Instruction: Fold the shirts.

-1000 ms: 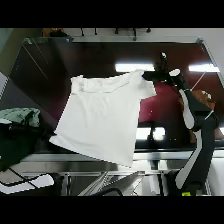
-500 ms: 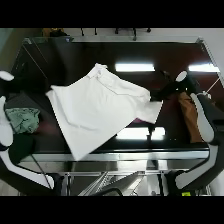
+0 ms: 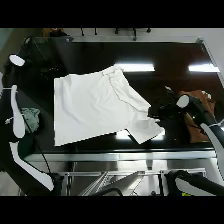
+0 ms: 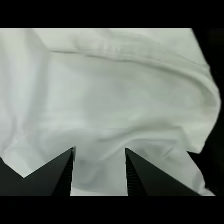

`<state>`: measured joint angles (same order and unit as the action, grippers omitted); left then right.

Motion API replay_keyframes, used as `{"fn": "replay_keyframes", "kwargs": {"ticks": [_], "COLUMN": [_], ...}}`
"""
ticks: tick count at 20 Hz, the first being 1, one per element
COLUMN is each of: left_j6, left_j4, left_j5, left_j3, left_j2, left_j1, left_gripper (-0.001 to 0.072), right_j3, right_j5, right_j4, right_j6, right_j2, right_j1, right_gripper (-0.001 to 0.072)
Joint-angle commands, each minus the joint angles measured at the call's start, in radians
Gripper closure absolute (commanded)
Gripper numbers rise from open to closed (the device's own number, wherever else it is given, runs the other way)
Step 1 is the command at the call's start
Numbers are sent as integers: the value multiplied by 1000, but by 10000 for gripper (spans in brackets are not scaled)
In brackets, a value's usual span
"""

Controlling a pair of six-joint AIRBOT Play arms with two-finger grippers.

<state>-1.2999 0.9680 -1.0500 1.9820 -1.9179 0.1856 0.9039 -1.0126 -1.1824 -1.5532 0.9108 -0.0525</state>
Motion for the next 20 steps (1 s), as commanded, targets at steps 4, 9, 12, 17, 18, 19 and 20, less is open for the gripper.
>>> {"fn": "replay_keyframes", "kwargs": {"ticks": [4, 9, 12, 17, 18, 19, 20], "left_j6": [-126, -131, -76, 1, 18, 32, 50], "left_j4": [71, 88, 88, 88, 87, 87, 85], "left_j5": [-618, -601, -505, -397, -373, -349, -322], "left_j3": [-29, -543, -893, -1192, -1215, -1231, -1245], "left_j2": [105, 314, 462, 542, 542, 542, 542], "left_j1": [210, 314, 364, 441, 445, 444, 437], "left_gripper": [142, 140, 140, 139, 139, 139, 139], "right_j3": [10, 11, 11, 11, 11, 11, 11], "right_j5": [-117, -104, -102, -103, -103, -103, -103], "right_j4": [-26, 173, 261, 272, 283, 293, 299], "right_j6": [135, 367, 431, 472, 483, 484, 485], "right_j2": [-76, 86, 161, 185, 184, 184, 184], "right_j1": [247, 438, 456, 455, 455, 455, 454], "right_gripper": [187, 345, 345, 346, 346, 346, 346]}}
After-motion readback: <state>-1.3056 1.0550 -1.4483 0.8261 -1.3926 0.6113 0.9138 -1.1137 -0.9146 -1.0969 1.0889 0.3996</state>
